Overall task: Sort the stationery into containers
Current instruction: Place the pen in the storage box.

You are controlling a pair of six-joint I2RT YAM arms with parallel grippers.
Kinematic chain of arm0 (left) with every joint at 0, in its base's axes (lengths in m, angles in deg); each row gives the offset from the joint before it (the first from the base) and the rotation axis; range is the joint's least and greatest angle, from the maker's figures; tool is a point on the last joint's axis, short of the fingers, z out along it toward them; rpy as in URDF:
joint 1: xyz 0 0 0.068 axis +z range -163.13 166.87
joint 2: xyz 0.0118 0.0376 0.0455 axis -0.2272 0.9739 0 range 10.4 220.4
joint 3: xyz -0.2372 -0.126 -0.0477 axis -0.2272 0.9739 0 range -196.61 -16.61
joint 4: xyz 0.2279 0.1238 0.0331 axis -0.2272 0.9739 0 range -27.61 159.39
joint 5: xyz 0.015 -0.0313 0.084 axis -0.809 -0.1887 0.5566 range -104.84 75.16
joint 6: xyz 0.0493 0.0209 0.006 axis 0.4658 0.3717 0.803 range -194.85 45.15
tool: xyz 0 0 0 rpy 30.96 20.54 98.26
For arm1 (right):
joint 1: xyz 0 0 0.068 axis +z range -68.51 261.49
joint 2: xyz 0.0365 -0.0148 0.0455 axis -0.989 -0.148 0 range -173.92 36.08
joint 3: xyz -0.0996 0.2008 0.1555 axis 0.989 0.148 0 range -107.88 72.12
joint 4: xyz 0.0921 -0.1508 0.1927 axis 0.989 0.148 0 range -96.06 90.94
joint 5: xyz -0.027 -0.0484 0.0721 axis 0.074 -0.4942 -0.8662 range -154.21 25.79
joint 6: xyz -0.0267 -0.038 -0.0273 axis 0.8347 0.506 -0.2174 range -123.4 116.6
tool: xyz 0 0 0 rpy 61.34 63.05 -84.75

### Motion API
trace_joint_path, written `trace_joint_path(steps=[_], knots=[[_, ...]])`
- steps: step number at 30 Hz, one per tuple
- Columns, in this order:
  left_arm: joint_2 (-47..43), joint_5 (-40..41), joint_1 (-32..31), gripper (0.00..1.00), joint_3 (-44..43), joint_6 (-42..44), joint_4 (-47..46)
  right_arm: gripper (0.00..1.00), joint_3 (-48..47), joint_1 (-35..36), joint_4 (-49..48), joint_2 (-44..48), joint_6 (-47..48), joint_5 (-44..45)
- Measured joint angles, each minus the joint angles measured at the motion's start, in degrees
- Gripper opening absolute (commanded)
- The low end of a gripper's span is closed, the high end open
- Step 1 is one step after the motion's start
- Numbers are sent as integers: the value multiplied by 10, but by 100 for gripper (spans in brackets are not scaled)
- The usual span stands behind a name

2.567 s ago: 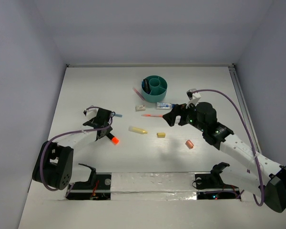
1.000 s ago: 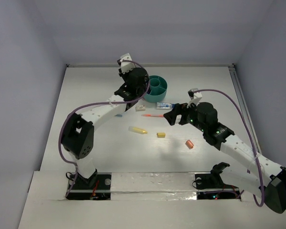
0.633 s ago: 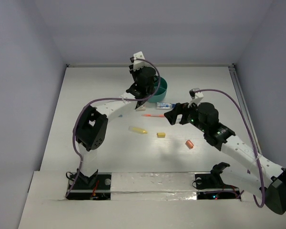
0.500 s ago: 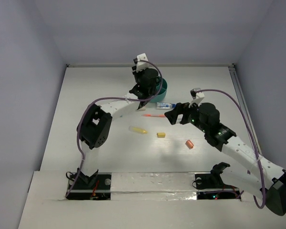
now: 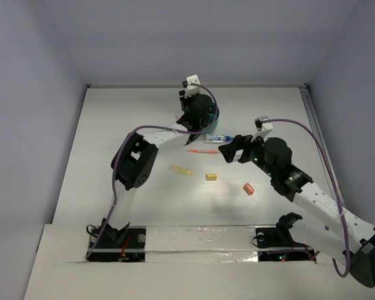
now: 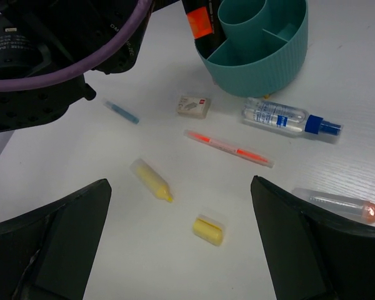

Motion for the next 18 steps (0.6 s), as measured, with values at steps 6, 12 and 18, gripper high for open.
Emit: trace_joint_path(steps=[6,12,18], knots=[[19,4,-2,0,-3,10,-20,100,9,0,-3,17,-2,9],[33,14,-11,0,-5,30,-49,100,13,0,-12,20,-4,13],[41,26,-22,0,-5,38,-65,100,14,0,-13,21,-5,18]])
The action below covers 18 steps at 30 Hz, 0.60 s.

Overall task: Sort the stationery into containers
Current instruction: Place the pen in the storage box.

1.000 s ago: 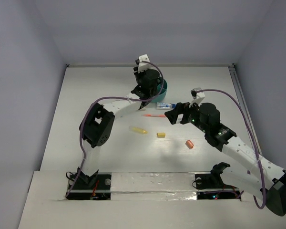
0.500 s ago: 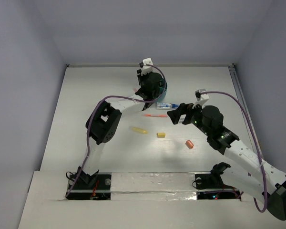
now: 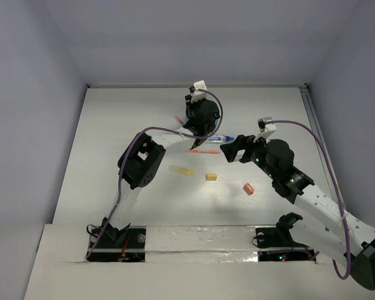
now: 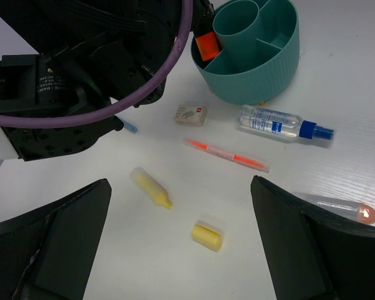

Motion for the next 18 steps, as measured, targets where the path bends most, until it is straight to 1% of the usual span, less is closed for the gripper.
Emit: trace_joint_path(steps=[1,2,4,6,11,13,14,16,18], knots=[[0,2,-1,0,0,0,0,100,0,0,0,0,0,1],[0,4,-1,4,0,-1,0,100,0,0,0,0,0,2],[0,7,-2,7,4,-3,-5,100,0,0,0,0,-1,2],[0,8,-2,14,9,-6,-8,100,0,0,0,0,-1,3],[0,10,-2,18,18,-11,-8,100,0,0,0,0,-2,6],[0,11,-2,22,20,-14,-8,100,0,0,0,0,-2,6],[0,12,-2,26,21,-15,-8,100,0,0,0,0,-2,6],[0,13,-2,28,22,-19,-7,100,0,0,0,0,-2,7],[0,14,-2,36,23,-22,-5,100,0,0,0,0,-2,7]])
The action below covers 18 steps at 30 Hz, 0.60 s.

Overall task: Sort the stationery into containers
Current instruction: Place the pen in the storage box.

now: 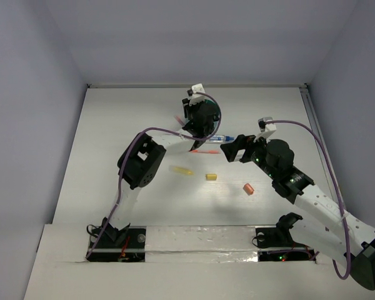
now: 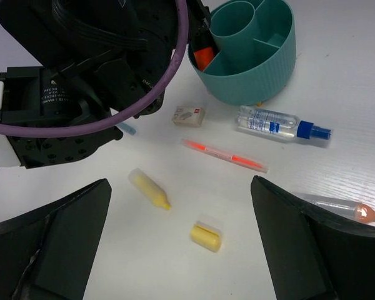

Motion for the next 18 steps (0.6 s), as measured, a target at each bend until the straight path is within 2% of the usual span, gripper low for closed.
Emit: trace_joint_path(steps=[3,11,18], knots=[[-7,0,-1,48,10,-3,4,100,0,0,0,0,0,1],[-55,-6,-5,62,45,-16,8,100,0,0,0,0,0,1],[-127,-28,-14,64,47,-30,30,100,0,0,0,0,0,1]])
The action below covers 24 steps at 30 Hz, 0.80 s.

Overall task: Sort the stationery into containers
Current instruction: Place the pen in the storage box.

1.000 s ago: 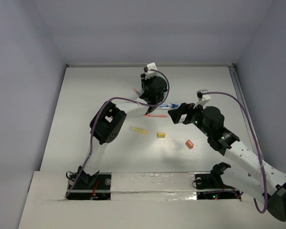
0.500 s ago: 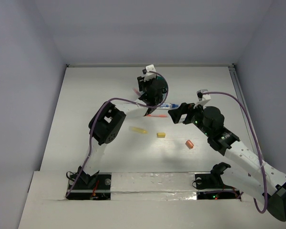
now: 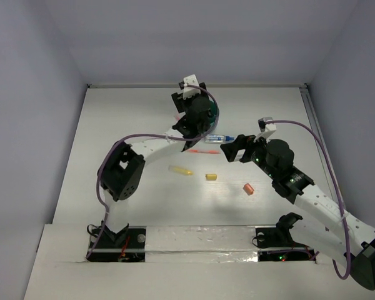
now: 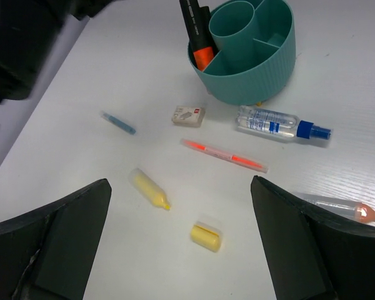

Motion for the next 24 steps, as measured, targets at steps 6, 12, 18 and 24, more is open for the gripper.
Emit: trace_joint_path(steps=[6,12,18,24], knots=[[-108,-62,3,64,22,-102,109,100,0,0,0,-1,0,0],[-232,-180,77,59,182,-255,199,100,0,0,0,0,-1,-2],[-335,-269,189,60,417,-360,262,100,0,0,0,-1,-4,-9],[-411,-309,231,60,497,-398,306,100,0,0,0,-5,-4,-18]])
